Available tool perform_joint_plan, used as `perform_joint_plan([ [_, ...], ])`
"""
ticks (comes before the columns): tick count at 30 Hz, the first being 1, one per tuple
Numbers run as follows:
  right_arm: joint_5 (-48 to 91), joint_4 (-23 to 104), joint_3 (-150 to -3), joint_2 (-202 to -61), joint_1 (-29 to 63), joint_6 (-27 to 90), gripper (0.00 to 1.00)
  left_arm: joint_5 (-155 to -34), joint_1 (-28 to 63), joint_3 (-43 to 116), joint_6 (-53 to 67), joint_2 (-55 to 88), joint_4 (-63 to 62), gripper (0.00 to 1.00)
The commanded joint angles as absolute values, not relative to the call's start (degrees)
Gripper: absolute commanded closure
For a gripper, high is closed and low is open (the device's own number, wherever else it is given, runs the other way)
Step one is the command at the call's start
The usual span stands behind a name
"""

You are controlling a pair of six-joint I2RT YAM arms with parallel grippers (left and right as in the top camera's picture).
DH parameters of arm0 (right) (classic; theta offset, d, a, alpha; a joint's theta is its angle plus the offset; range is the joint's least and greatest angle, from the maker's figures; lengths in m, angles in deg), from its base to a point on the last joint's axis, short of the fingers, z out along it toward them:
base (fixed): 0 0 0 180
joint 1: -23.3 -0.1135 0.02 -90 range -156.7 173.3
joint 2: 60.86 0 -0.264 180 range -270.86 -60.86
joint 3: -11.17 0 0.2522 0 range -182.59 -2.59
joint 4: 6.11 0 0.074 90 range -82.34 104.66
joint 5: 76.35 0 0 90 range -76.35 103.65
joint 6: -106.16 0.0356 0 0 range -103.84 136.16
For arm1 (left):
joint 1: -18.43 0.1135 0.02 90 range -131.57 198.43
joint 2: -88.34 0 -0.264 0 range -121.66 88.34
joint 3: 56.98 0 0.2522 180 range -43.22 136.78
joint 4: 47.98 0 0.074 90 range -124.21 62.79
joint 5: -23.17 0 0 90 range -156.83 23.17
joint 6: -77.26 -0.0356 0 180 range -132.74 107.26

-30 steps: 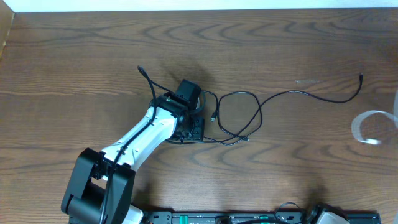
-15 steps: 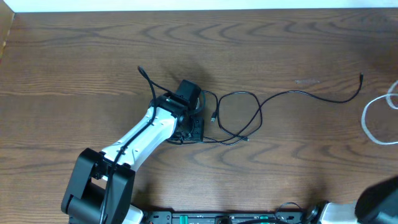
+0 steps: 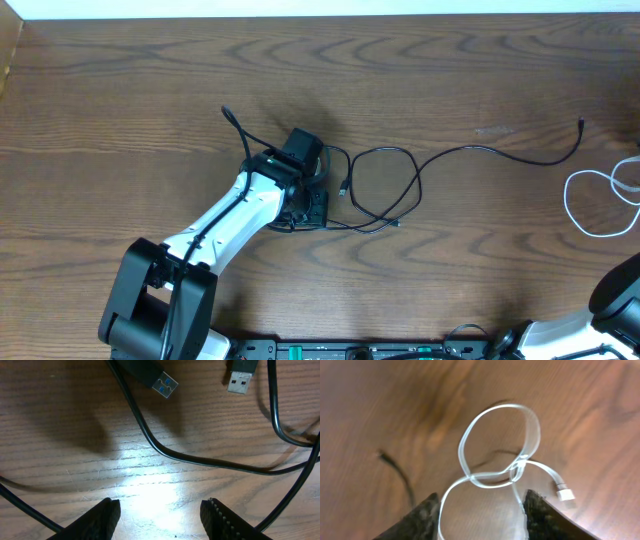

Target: Untangle cables

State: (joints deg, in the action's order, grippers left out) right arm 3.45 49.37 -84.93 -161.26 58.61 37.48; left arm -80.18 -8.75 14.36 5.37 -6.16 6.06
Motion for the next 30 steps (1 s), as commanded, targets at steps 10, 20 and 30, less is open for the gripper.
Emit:
perform_joint_plan([
  [10,31.21,58.96,-85.2,-161.26,50.91,24.12,0.3,-78.08,-5.67,15.58,4.39,-3.51,6.28,0.43],
  [20,30.86,66.92,-84.54,-161.28,31.72,17.76,0.22,-78.1,2.35,15.5,4.45,2.21,9.29,0.39],
  [30,30.03,60.41,-73.9,-161.28,14.74,20.04,0.21,-78.1,2.92,15.02,4.45,2.19,12.05,0.39],
])
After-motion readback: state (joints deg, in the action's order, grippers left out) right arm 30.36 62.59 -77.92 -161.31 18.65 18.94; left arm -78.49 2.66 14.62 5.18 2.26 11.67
